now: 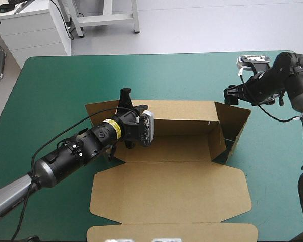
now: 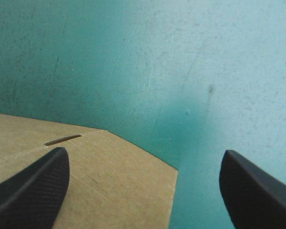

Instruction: Fold the box

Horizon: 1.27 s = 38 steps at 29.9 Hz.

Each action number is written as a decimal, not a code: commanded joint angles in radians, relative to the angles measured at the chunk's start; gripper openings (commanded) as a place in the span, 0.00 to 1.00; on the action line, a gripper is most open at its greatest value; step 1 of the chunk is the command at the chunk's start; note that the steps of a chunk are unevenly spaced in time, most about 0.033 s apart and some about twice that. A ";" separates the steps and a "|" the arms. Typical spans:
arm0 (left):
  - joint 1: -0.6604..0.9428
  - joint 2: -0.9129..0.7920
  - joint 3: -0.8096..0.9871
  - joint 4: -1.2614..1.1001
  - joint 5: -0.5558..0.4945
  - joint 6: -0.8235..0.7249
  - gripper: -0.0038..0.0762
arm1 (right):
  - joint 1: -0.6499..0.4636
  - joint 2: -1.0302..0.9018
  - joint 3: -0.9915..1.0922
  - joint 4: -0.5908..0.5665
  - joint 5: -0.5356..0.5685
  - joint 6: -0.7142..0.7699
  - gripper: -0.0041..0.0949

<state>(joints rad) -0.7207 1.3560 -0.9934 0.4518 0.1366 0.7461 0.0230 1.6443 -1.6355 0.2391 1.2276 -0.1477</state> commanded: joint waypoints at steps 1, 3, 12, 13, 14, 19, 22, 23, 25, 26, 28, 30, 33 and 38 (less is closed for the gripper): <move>-0.009 -0.013 -0.012 -0.035 0.013 -0.028 0.04 | -0.006 -0.096 0.031 0.013 0.027 -0.032 0.84; -0.009 -0.013 -0.012 -0.033 0.013 -0.035 0.04 | -0.006 -0.125 0.076 0.013 0.027 -0.044 0.84; -0.009 -0.013 -0.012 -0.033 0.013 -0.051 0.04 | -0.006 -0.246 0.292 0.162 -0.104 -0.175 0.84; -0.009 -0.013 -0.012 -0.033 0.015 -0.051 0.04 | -0.006 -0.262 0.318 0.167 -0.136 -0.185 0.84; -0.009 -0.013 -0.012 -0.033 0.018 -0.051 0.04 | -0.006 -0.281 0.351 0.169 -0.170 -0.200 0.84; -0.009 -0.013 -0.012 -0.033 0.025 -0.051 0.04 | -0.006 -0.373 0.495 0.194 -0.273 -0.311 0.84; -0.009 -0.013 -0.012 -0.033 0.023 -0.051 0.04 | -0.006 -0.413 0.573 0.227 -0.337 -0.409 0.84; -0.009 -0.013 -0.012 -0.033 0.021 -0.051 0.04 | -0.006 -0.419 0.592 0.238 -0.350 -0.428 0.84; -0.009 -0.013 -0.012 -0.033 0.021 -0.051 0.04 | -0.006 -0.429 0.628 0.270 -0.357 -0.489 0.84; -0.009 -0.013 -0.012 -0.030 0.021 -0.051 0.04 | -0.006 -0.430 0.640 0.296 -0.355 -0.516 0.84; -0.009 -0.013 -0.012 -0.030 0.021 -0.051 0.04 | -0.006 -0.434 0.668 0.348 -0.345 -0.580 0.84; -0.009 -0.013 -0.012 -0.030 0.017 -0.051 0.04 | -0.006 -0.434 0.683 0.382 -0.316 -0.632 0.84; -0.009 -0.013 -0.012 -0.030 0.017 -0.051 0.04 | -0.006 -0.434 0.695 0.426 -0.288 -0.665 0.84; -0.009 -0.013 -0.012 -0.030 0.019 -0.051 0.04 | -0.006 -0.432 0.695 0.527 -0.312 -0.755 0.84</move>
<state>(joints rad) -0.7207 1.3560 -0.9934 0.4527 0.1426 0.7249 0.0222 1.2400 -0.9170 0.6602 0.9537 -0.8401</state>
